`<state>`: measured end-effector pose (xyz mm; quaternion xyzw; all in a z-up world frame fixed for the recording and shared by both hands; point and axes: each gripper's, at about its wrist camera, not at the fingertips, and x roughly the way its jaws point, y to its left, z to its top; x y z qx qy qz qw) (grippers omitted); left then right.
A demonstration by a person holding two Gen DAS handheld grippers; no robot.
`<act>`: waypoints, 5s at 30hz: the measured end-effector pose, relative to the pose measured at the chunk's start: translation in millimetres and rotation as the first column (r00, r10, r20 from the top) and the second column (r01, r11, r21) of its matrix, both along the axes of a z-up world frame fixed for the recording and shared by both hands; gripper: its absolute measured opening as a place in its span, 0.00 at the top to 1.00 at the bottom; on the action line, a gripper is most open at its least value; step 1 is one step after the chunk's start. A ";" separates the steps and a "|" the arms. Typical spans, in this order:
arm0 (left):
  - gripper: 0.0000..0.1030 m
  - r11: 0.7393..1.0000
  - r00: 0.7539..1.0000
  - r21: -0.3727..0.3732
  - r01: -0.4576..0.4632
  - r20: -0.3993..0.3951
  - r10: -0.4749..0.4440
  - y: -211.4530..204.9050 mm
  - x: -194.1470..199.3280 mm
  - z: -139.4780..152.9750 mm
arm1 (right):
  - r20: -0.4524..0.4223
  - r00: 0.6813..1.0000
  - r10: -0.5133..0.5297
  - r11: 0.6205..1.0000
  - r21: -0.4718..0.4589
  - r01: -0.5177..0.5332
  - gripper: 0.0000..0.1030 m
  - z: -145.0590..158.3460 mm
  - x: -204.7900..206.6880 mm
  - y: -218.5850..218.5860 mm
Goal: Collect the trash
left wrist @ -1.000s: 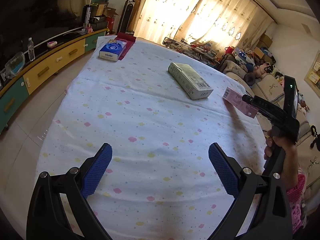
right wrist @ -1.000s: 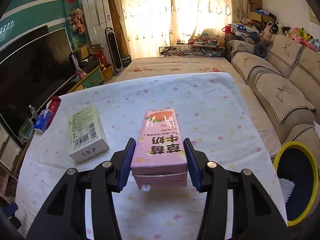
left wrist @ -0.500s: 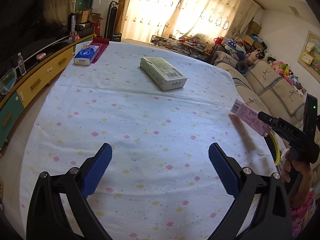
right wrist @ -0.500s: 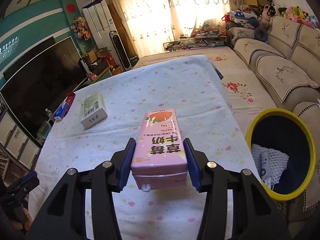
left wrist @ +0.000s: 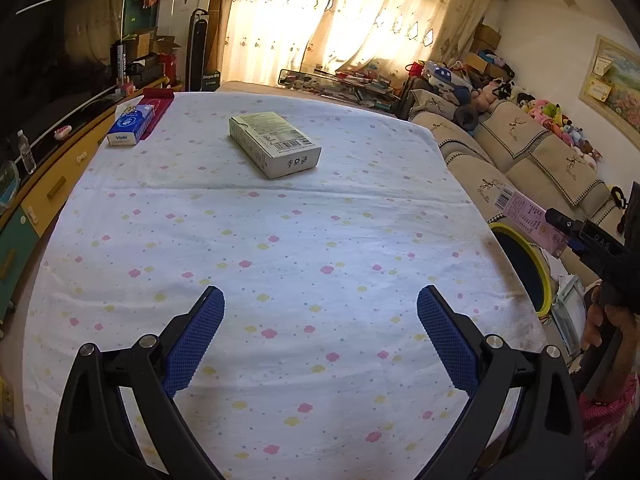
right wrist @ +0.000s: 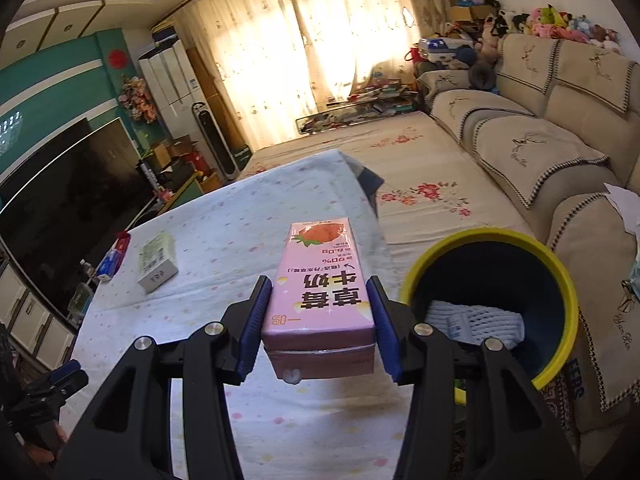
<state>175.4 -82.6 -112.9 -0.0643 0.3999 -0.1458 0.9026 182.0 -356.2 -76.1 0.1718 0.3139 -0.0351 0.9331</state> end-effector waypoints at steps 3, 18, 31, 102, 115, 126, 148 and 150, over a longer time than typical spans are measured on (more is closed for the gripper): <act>0.07 1.000 1.000 0.004 -0.002 -0.003 0.002 -2.6 2.3 0.1 | -0.033 0.996 -0.084 0.996 -0.010 0.084 0.55 -14.4 -2.9 -29.7; 0.07 0.999 0.999 0.053 0.011 -0.052 -0.008 -31.8 26.8 -14.4 | -0.134 0.949 -0.286 0.958 -0.043 0.283 0.45 -79.0 10.6 -111.2; 0.07 0.984 0.979 0.055 -0.171 -0.100 0.176 -42.0 124.7 -14.8 | -0.123 0.959 -0.255 0.966 0.007 0.257 0.43 -84.0 10.9 -115.7; 0.31 0.971 0.983 0.156 0.184 -0.002 -0.186 -224.3 88.1 14.3 | -0.056 0.960 -0.275 0.959 0.050 0.278 0.43 -63.2 -70.4 -129.9; 0.31 0.841 0.859 0.176 0.511 -0.126 -0.496 -417.5 59.0 -10.2 | -0.073 0.915 -0.396 0.915 0.054 0.400 0.43 -74.9 -124.1 -179.5; 0.16 0.872 0.878 0.119 0.474 -0.131 -0.460 -422.5 93.8 -27.0 | -0.089 0.925 -0.370 0.926 0.048 0.375 0.41 -72.5 -119.2 -169.4; 0.05 0.982 0.947 0.178 0.070 0.296 -0.122 -60.0 -66.4 95.8 | 0.081 0.996 -0.048 0.977 -0.205 0.064 0.10 18.7 -122.3 3.0; 0.05 0.985 0.941 0.170 0.034 0.326 -0.089 -36.5 -84.6 105.7 | 0.096 0.995 -0.036 0.972 -0.228 0.057 0.09 27.8 -129.4 11.8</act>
